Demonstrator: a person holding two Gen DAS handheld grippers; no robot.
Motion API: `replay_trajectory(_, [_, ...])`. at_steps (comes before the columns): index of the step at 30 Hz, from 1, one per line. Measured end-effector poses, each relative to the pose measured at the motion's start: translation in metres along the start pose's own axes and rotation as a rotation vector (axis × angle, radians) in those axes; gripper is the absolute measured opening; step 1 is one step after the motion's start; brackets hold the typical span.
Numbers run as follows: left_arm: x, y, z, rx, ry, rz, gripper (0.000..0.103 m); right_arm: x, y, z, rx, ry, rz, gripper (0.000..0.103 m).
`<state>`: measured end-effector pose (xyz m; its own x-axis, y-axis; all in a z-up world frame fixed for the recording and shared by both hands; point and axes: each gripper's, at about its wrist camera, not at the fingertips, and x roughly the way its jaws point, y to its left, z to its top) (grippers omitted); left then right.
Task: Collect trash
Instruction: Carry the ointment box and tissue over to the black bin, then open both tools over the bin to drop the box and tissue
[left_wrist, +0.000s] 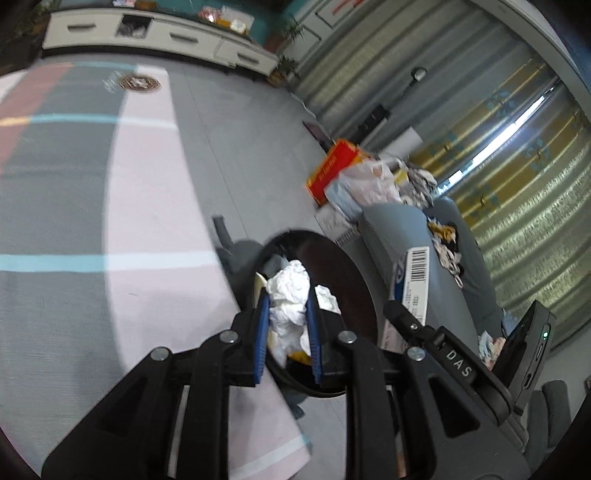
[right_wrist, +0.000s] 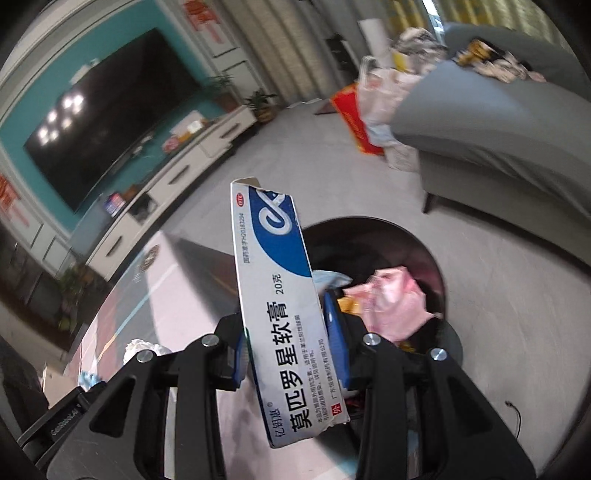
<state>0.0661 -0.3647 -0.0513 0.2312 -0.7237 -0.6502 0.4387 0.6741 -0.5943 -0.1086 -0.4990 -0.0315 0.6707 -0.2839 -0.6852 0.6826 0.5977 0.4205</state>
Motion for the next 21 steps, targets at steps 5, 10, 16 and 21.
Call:
replay_trajectory(5, [0.041, -0.015, -0.006, 0.016, 0.092, -0.032, 0.02, 0.017, -0.018, -0.001, 0.048, 0.051, -0.042, 0.037])
replay_trajectory(10, [0.07, -0.026, -0.013, 0.041, 0.149, -0.023, 0.023, 0.025, -0.028, -0.002, 0.078, 0.083, -0.054, 0.038])
replay_trajectory(16, [0.067, -0.027, -0.013, 0.045, 0.129, -0.009, 0.061, 0.022, -0.031, -0.003, 0.107, 0.088, -0.037, 0.043])
replay_trajectory(21, [0.03, -0.017, 0.0, 0.061, 0.056, 0.022, 0.085, 0.014, -0.024, -0.003, 0.102, 0.063, 0.004, 0.06])
